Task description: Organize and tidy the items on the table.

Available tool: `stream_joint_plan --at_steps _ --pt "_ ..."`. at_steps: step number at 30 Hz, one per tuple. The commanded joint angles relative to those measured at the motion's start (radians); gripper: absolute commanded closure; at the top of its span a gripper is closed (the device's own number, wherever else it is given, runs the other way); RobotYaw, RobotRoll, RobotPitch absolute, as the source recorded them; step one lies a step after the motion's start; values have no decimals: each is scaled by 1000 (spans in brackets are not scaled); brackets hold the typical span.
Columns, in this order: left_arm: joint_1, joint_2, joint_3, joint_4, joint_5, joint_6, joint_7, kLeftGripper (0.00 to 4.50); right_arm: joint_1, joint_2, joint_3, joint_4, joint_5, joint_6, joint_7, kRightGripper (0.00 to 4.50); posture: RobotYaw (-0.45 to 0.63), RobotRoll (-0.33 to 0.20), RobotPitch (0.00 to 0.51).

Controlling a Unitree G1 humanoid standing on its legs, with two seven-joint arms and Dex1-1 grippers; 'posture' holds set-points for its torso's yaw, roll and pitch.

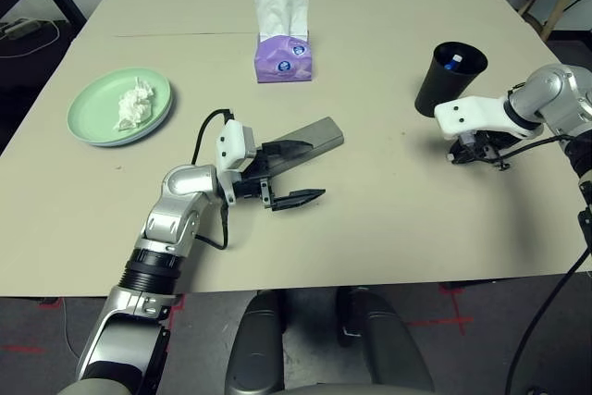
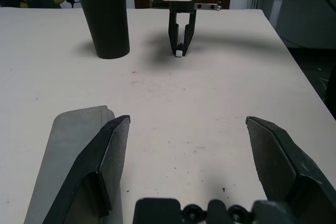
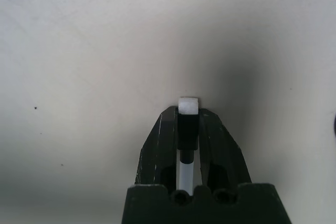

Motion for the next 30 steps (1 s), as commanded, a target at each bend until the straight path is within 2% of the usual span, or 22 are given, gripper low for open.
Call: stream_joint_plan --at_steps 1,5,7,10,13,15,19,23,30 --pt "-5 0 -12 5 5 -7 -6 0 -18 -32 -8 5 1 -8 29 4075 125 0 206" --pt "-20 -1 -11 27 8 -18 -13 0 -18 -41 -55 -44 78 61 93 4075 115 0 188" --pt "-29 1 -10 37 8 -23 -19 0 0 -55 -67 -139 228 205 116 4075 109 0 181" --pt "-45 2 -7 60 6 -29 -27 0 61 -94 -94 -399 517 542 119 4075 90 0 167" --pt "-61 -1 -7 81 9 -36 -31 0 137 -84 -230 -622 657 811 95 4075 71 0 160" --pt "-70 -4 -6 94 12 -45 -27 0 188 -56 -323 -737 733 936 3 4075 59 0 156" --pt "-86 -10 -5 120 21 -63 -16 0 255 41 -478 -875 829 1052 -204 4075 42 0 149" --pt "-102 -8 -3 149 39 -69 7 0 297 155 -605 -956 882 1062 -418 4075 36 0 143" --pt "-144 -13 22 193 74 -49 114 0 326 268 -740 -1005 924 996 -672 4075 36 0 137"
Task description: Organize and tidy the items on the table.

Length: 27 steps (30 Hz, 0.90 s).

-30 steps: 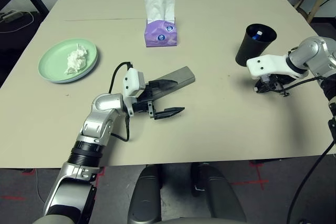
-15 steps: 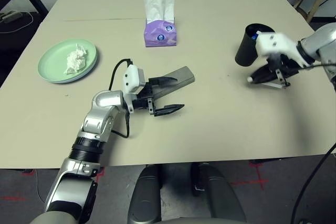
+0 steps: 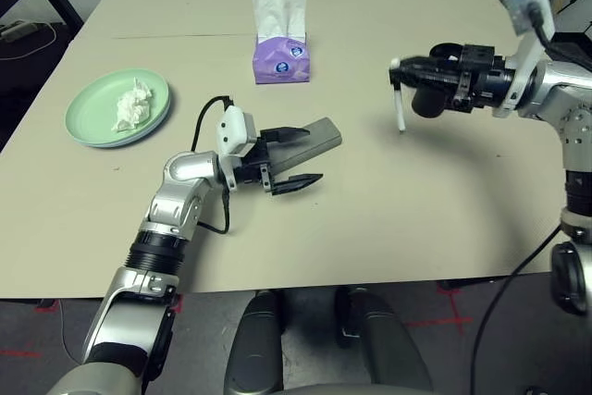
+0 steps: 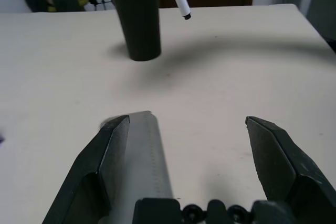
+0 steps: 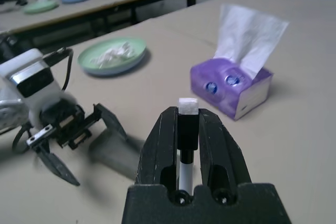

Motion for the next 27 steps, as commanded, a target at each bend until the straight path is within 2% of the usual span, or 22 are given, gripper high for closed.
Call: stream_joint_plan --at_steps 1,10,14,19,27 --pt "-18 -7 8 32 32 12 55 0 6 19 -78 -6 21 -59 -106 4075 37 0 137" --pt "-33 -4 13 38 24 14 66 0 -21 74 -207 123 -8 -305 -373 4075 32 0 136" --pt "-33 -3 11 39 23 13 56 0 -39 87 -232 194 -28 -418 -466 4075 30 0 136" --pt "-37 -2 12 44 23 12 50 0 -4 70 -165 232 -113 -435 -538 4075 32 0 136" --pt "-36 -3 13 40 21 11 47 0 7 111 -58 237 -191 -375 -636 4075 36 0 135"
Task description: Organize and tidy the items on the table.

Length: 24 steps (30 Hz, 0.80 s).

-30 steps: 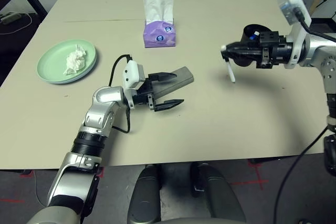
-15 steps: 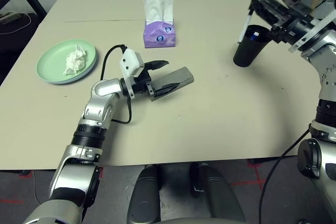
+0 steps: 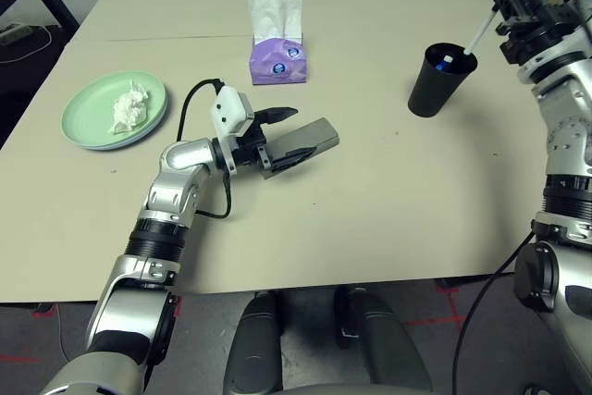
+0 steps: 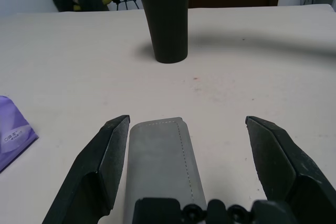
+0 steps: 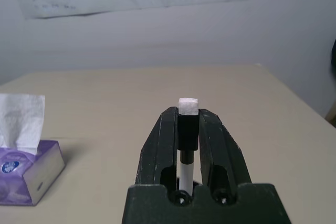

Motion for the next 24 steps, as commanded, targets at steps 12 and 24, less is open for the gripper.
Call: stream_joint_plan --at_steps 12,24 --pt "3 0 5 0 6 3 -3 0 14 -12 30 -6 -23 44 -21 2622 43 0 134" --pt "14 -11 46 -33 -2 19 87 0 297 25 76 -201 111 -116 272 19 42 0 133"
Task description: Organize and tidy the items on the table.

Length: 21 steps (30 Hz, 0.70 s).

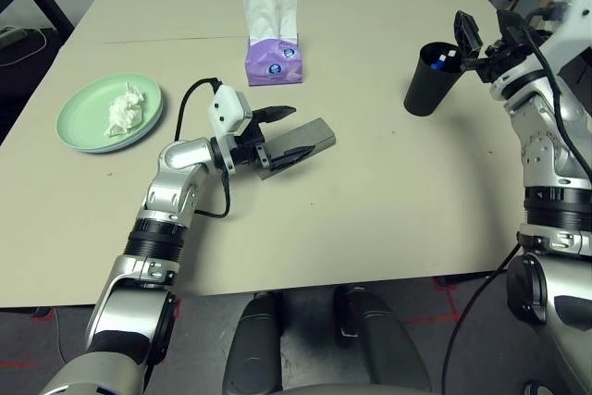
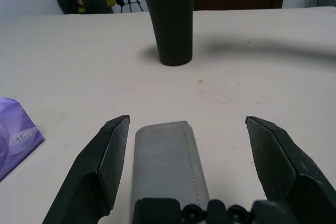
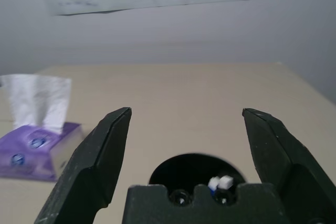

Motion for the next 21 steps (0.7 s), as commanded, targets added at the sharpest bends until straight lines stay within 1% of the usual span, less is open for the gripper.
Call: stream_joint_plan --at_steps 1,2,4,7,9,10,12,15,17,20,21 --pt "18 -22 46 -39 -10 25 91 0 140 -11 76 -94 22 -13 141 19 40 0 133" --pt "20 -39 68 -43 -9 19 143 0 176 -12 94 -103 10 -25 159 19 39 0 134" --pt "18 -64 103 -36 23 -9 252 0 209 3 106 -92 -30 -67 136 19 40 0 134" --pt "7 -87 152 -23 57 -24 402 0 214 43 97 -60 -60 -98 65 19 45 0 135" --pt "-12 -99 200 -8 97 -24 567 0 202 82 86 -22 -75 -126 4 19 45 0 135" --pt "-19 -106 229 -7 110 -10 649 0 195 99 82 -2 -79 -140 -18 19 45 0 135" --pt "-19 -111 261 -15 130 16 755 0 192 116 76 13 -80 -144 -52 19 68 0 132" --pt "-6 -110 339 -29 150 103 944 0 181 122 48 57 -117 -183 -144 19 77 0 130" --pt "26 -90 372 -47 159 135 999 0 181 122 23 80 -125 -208 -188 19 81 0 129" --pt "92 -52 393 -70 144 128 972 0 189 112 1 121 -131 -253 -202 19 84 0 125" --pt "115 -41 397 -68 126 99 933 0 188 107 -7 136 -128 -266 -199 19 84 0 125"
